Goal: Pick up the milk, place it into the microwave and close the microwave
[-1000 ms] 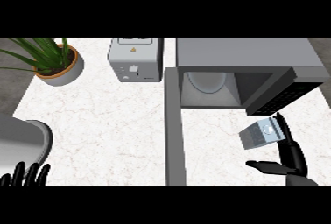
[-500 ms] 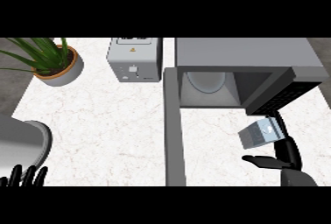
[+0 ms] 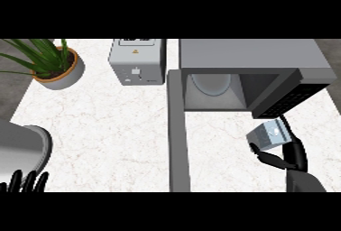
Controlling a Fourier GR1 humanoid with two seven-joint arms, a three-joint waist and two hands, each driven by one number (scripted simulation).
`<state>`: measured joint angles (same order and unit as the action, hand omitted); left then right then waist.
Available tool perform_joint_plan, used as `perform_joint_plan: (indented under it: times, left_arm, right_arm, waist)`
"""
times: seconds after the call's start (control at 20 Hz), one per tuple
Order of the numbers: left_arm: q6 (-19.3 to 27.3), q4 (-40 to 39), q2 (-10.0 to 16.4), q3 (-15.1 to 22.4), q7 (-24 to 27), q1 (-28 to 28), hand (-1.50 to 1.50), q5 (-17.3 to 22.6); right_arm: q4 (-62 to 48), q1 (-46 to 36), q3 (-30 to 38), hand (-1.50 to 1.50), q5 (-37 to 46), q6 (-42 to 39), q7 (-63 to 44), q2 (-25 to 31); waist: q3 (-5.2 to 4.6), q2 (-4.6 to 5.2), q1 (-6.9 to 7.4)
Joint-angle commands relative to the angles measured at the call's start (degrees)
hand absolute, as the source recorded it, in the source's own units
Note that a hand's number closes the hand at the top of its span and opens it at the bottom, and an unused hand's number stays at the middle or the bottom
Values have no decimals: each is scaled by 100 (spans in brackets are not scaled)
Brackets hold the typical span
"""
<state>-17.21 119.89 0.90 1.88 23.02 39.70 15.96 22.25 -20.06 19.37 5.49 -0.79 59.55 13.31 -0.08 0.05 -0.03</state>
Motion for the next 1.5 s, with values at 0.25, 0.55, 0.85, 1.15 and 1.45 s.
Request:
perform_joint_plan:
  times: [0.25, 0.55, 0.85, 1.15, 1.45]
  left_arm:
    - [-252, 59, 186, -153, -90, 113, -150, 244]
    - [-161, 92, 50, -40, -81, 243, -150, 127]
    - [-131, 167, 64, -105, -171, 65, -150, 185]
    - [-195, 275, -17, 14, -128, 326, -150, 154]
    - [-366, 70, -51, 161, 126, 503, -150, -72]
  right_arm:
    - [-332, -610, 182, 150, -52, 715, 483, -308]
    - [-155, -869, 242, 150, -143, 1164, 518, -894]
    - [-166, -861, 290, 150, -253, 940, 514, -922]
    - [655, -612, 68, 150, -234, 1009, 283, -997]
    - [1708, 138, -418, 150, -252, 1036, -25, -1328]
  waist:
    - [22, 25, 158]
    - [19, 18, 174]
    - [18, 17, 141]
    - [5, -35, 35]
    - [-6, -77, -61]
